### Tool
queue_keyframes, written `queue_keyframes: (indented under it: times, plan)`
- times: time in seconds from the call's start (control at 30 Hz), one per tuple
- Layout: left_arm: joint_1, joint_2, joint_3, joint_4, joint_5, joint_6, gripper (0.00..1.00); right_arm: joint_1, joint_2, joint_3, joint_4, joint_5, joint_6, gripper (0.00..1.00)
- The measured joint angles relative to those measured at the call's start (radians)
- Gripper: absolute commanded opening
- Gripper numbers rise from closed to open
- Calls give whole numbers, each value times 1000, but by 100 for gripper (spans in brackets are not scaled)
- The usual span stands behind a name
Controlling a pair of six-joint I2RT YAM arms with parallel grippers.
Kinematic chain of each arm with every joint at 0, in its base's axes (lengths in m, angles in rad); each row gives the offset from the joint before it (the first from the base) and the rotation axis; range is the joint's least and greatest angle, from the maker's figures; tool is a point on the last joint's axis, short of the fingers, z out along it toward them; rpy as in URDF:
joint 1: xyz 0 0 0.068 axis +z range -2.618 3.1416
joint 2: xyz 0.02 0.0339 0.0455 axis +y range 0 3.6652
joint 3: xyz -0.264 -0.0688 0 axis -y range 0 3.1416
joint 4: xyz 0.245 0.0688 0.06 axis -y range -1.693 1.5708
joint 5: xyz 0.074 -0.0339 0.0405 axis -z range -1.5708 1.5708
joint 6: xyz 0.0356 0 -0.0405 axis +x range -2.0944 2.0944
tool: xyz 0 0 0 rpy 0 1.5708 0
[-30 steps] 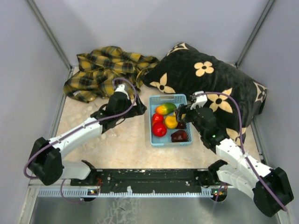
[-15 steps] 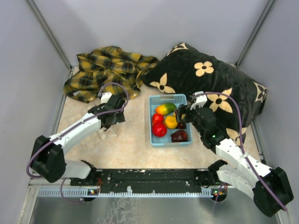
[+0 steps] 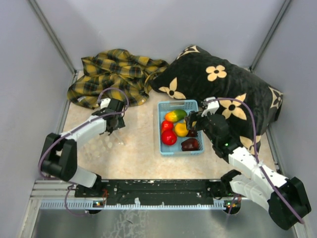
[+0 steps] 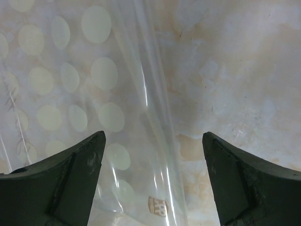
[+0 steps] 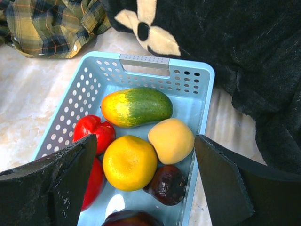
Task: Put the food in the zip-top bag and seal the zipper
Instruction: Pick up the zipper food storage bag at the corner of the board.
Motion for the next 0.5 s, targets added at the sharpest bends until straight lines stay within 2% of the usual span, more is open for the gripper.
queue_keyframes:
  times: [0.17,0.27,0.4,0.5]
  plan:
    - [18,119,34,19,-17,16,83,0,9,0,-1,-2,0,85]
    - [22,159,38,21,-27,17,75,0,10,0,-1,-3,0,85]
    - [26,181,38,27,-33,18,57,0,12,0,-1,-9,0,85]
    - [26,188,38,31,-33,18,39,0,12,0,-1,-12,0,85]
